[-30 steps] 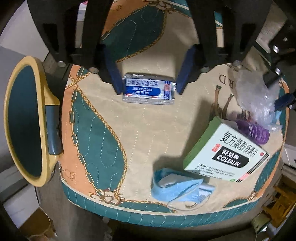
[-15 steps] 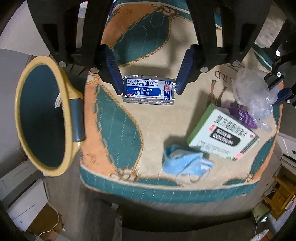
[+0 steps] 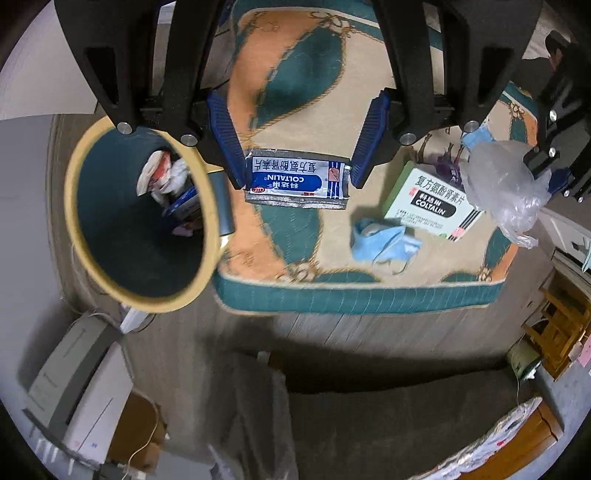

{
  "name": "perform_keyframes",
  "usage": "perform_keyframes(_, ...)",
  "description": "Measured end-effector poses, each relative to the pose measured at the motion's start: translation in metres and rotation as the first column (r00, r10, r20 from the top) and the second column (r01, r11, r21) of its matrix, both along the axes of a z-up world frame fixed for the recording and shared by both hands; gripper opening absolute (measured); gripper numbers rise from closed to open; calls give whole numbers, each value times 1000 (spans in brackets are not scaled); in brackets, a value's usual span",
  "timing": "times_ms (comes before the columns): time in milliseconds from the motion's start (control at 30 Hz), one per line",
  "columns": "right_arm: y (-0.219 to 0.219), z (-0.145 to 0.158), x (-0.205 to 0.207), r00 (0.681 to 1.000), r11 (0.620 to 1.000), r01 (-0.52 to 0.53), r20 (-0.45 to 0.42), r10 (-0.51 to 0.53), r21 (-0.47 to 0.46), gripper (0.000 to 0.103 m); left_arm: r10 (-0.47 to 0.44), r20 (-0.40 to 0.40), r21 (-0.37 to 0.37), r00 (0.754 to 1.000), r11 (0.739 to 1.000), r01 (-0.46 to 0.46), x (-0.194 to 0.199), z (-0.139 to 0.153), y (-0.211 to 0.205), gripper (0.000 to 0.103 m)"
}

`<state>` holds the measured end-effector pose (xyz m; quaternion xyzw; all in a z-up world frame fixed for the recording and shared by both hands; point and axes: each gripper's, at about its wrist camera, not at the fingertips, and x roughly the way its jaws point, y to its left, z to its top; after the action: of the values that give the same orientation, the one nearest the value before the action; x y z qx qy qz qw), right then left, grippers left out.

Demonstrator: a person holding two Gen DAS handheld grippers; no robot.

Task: Collect trash
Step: 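Grasp the clear plastic bag with left tool while right tool grasps blister pack, then carry plastic bag and blister pack over the bin and release both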

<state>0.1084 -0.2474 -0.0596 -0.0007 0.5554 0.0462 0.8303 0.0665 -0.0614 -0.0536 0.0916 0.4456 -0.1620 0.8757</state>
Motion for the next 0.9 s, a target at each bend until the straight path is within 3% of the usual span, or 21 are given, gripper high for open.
perform_keyframes(167, -23, 33, -10, 995, 998, 58, 85, -61, 40, 58, -6, 48, -24, 999, 1000, 7, 8, 17, -13, 28)
perform_keyframes(367, -51, 64, -30, 973, 993, 117, 195, -119, 26, 58, -32, 97, -30, 995, 999, 35, 15, 26, -34, 28)
perform_keyframes(600, -80, 57, -31, 954, 982, 185, 236, -186, 23, 58, -44, 138, -44, 990, 998, 50, 23, 34, -54, 28)
perform_keyframes(733, -91, 39, -14, 962, 983, 183, 207, -179, 1, 58, -85, 170, 3, 982, 996, 86, 21, 31, -68, 28)
perform_keyframes(900, -100, 29, 0, 963, 984, 179, 205, -175, 0, 58, -82, 169, 5, 982, 997, 82, 22, 26, -74, 28)
